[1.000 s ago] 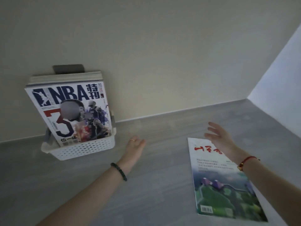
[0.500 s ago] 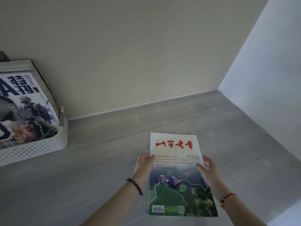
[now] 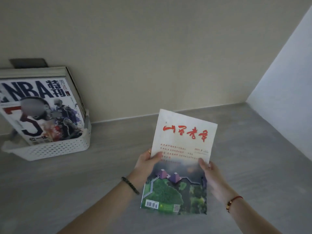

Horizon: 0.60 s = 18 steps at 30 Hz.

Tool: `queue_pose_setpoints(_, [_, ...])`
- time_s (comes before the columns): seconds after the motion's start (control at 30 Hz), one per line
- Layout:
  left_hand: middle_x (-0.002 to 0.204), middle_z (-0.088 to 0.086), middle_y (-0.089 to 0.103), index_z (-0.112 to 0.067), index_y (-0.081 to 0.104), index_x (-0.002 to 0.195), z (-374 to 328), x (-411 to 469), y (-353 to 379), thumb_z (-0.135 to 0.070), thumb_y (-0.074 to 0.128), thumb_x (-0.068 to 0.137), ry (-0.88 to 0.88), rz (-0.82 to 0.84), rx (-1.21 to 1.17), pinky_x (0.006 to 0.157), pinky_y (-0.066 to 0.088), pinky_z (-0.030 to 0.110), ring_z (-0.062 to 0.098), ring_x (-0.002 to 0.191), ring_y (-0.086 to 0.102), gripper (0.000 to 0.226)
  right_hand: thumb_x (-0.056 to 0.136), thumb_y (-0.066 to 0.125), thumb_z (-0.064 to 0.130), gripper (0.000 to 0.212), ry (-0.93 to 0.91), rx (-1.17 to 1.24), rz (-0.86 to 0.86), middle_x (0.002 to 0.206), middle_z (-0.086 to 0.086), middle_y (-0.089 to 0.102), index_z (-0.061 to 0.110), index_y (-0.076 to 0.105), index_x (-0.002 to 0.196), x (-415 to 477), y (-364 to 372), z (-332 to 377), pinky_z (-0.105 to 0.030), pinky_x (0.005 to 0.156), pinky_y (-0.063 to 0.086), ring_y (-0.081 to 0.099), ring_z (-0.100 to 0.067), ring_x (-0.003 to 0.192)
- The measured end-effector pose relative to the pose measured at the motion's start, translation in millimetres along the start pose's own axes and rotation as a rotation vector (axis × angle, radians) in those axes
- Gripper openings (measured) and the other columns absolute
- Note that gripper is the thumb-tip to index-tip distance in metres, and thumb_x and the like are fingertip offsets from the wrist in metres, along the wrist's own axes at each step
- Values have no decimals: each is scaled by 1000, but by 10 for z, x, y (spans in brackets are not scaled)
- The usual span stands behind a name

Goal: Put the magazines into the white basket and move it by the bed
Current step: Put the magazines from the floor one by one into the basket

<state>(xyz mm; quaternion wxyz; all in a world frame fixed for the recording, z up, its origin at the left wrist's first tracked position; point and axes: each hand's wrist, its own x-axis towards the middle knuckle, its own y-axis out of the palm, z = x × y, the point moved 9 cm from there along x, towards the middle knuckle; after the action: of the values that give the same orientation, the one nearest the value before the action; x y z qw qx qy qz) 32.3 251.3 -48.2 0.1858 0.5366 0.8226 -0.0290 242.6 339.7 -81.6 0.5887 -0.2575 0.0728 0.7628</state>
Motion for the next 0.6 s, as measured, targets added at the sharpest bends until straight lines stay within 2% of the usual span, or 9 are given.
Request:
queue_pose_setpoints(0.13, [78, -14, 73, -22, 64, 86, -642, -121, -744, -8, 54, 86, 197, -117, 34, 59, 52, 14, 1, 74, 68, 18, 90, 50, 13, 22, -201, 14, 144, 72, -3, 60, 5, 54, 109, -128, 606, 676, -28, 43, 40, 45, -15, 51])
queue_pose_setpoints(0.23, [93, -15, 67, -24, 60, 95, -1107, -293, -1467, -10, 49, 89, 318, -243, 111, 65, 51, 9, -6, 80, 64, 19, 87, 54, 7, 15, -379, -136, 196, 46, 3, 55, 2, 59, 100, -315, 1224, 1295, -28, 47, 43, 48, -13, 38])
queue_pose_setpoints(0.3, [102, -16, 61, -26, 55, 104, -1425, -436, -1906, -12, 43, 92, 396, -271, 203, 74, 49, 8, -8, 91, 60, 23, 85, 55, 4, 15, -488, -173, 203, 50, -4, 59, 0, 60, 98, -465, 1672, 1713, -20, 39, 41, 49, -14, 37])
queue_pose_setpoints(0.33, [108, -15, 59, -25, 54, 108, -1562, -505, -2133, -14, 41, 93, 420, -284, 252, 83, 48, 12, -2, 99, 59, 23, 84, 56, 3, 15, -531, -150, 206, 59, -11, 62, -1, 60, 98, -538, 1891, 1912, -19, 39, 41, 49, -17, 41])
queue_pose_setpoints(0.4, [121, -5, 57, -17, 54, 118, -1818, -640, -2632, -23, 42, 93, 426, -375, 358, 99, 43, 32, 16, 113, 54, 28, 82, 58, 0, 13, -618, -106, 199, 79, -26, 67, -4, 62, 94, -689, 2299, 2292, -17, 41, 41, 53, -21, 54])
queue_pose_setpoints(0.43, [124, 2, 57, -13, 54, 118, -1952, -704, -2885, -27, 45, 92, 422, -439, 408, 100, 42, 41, 22, 114, 55, 31, 81, 59, 0, 12, -660, -102, 197, 86, -30, 67, -4, 64, 92, -766, 2496, 2464, -15, 42, 41, 55, -23, 57])
queue_pose_setpoints(0.5, [118, 15, 61, -9, 58, 104, -2235, -810, -3330, -27, 53, 88, 444, -555, 437, 93, 47, 52, 34, 106, 58, 24, 80, 62, 1, 12, -725, -94, 208, 87, -30, 67, -2, 66, 91, -886, 2875, 2747, -9, 40, 41, 60, -22, 52])
queue_pose_setpoints(0.53, [115, 18, 62, -7, 60, 98, -2359, -845, -3528, -26, 56, 85, 457, -605, 427, 87, 51, 51, 36, 100, 61, 23, 80, 63, 3, 12, -748, -90, 214, 84, -26, 68, -1, 67, 91, -918, 3054, 2853, -7, 39, 41, 58, -16, 46])
queue_pose_setpoints(0.6, [112, 12, 64, -5, 63, 103, -2522, -872, -3845, -22, 59, 84, 498, -663, 409, 69, 59, 31, 25, 87, 64, 25, 79, 64, 6, 13, -772, -109, 214, 78, -12, 67, 2, 68, 91, -943, 3377, 2992, -7, 40, 42, 55, -5, 46])
